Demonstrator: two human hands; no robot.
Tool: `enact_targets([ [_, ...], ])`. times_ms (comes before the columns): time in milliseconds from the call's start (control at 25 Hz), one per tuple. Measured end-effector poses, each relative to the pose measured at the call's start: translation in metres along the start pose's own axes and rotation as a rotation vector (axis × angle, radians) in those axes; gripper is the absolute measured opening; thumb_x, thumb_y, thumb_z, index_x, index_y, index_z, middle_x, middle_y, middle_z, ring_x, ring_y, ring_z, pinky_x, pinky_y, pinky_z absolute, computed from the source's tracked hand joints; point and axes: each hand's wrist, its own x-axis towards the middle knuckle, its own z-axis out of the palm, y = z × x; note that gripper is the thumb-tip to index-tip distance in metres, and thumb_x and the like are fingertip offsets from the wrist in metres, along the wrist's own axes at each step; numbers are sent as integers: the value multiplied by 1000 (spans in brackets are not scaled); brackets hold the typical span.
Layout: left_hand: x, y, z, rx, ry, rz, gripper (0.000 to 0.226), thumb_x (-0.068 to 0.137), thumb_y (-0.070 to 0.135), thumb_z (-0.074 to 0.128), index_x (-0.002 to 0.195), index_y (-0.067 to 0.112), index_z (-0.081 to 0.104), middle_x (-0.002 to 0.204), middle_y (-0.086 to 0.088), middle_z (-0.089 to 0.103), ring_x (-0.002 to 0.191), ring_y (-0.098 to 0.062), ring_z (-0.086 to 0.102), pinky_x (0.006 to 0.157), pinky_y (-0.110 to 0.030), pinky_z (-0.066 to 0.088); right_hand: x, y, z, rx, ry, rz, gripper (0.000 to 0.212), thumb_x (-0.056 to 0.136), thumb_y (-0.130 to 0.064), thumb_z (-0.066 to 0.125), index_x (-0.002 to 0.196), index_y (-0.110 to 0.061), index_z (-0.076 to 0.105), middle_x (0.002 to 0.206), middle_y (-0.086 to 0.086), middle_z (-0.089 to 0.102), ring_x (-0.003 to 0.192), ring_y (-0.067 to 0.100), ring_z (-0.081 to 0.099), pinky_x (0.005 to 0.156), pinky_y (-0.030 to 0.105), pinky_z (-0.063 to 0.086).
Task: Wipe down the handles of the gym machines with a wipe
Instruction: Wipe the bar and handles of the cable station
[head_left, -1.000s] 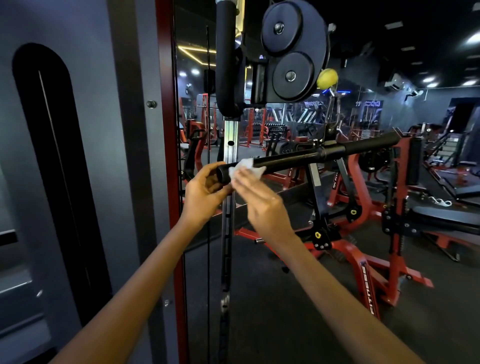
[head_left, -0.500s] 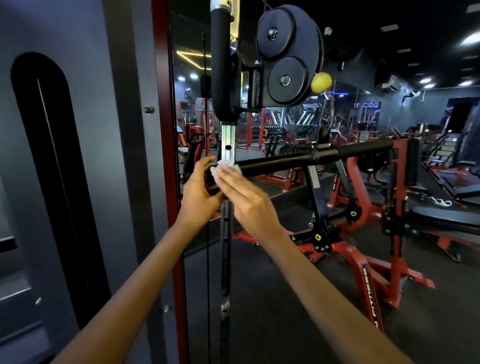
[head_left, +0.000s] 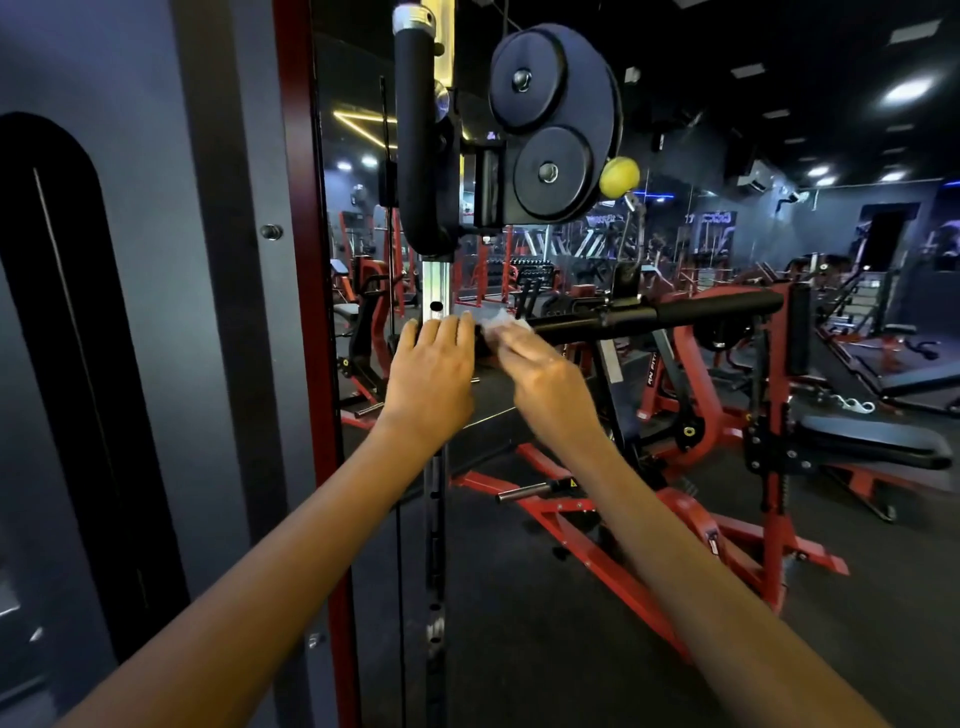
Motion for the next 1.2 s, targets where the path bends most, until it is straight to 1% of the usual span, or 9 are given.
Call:
enact_targets([
  [120,1,-7,8,35,-29,-8,76,91,25,56,150,6,10,149,-12,28,138,-27,27,116,-40,18,-2,56,-8,-83,-27,271,49,75,23,48,115,-1,63,122,16,61,119,28,55,105,37,40],
  [280,9,-11,19,51,-39,30,73,93,23,53,150,7,10,145,-13,31,135,-28,28,115,-38,17,9,66,-7,-81,2,563,42,80,19,48,117,3,60,126,18,58,122,26,53,104,21,28],
  [360,10,-10,26,47,-39,6,72,92,21,54,150,7,13,143,-13,33,135,-28,29,116,-39,14,14,35,3,3,-11,481,40,82,18,48,116,2,61,125,17,59,119,26,55,103,26,38],
  [520,8,-11,33,45,-68,-33,80,86,16,63,148,7,13,143,-15,28,135,-29,28,117,-40,14,1,14,7,13,-115,60,47,68,24,58,110,4,65,116,19,64,110,30,60,91,40,49],
  [640,6,-16,36,66,-49,-11,77,87,7,58,149,8,13,142,-16,29,133,-29,32,115,-39,19,-2,52,-11,-130,-37,214,46,65,26,58,106,7,65,111,24,64,106,35,62,96,44,38],
  [760,7,-17,39,83,-35,-2,73,88,4,53,149,6,13,145,-17,30,134,-31,32,115,-41,20,0,58,-15,-169,-20,410,43,74,22,52,113,8,61,119,25,60,116,36,55,101,34,32],
  [880,11,-21,44,74,0,-8,79,85,5,57,151,10,13,137,-16,42,126,-31,41,111,-44,27,13,10,3,-111,-31,257,40,81,11,39,115,5,61,119,21,61,116,34,56,102,40,39],
  [1000,11,-27,53,39,44,22,87,73,1,71,148,14,29,120,-19,55,110,-35,53,100,-48,39,13,-6,13,-69,-12,33,44,79,2,32,108,6,65,109,22,66,104,32,63,92,43,49],
  [1200,9,-38,58,40,106,65,91,54,0,85,136,5,47,109,-20,60,100,-37,59,92,-51,46,-3,60,-17,-299,48,148,42,74,3,35,100,5,68,104,21,68,99,34,66,93,44,42],
])
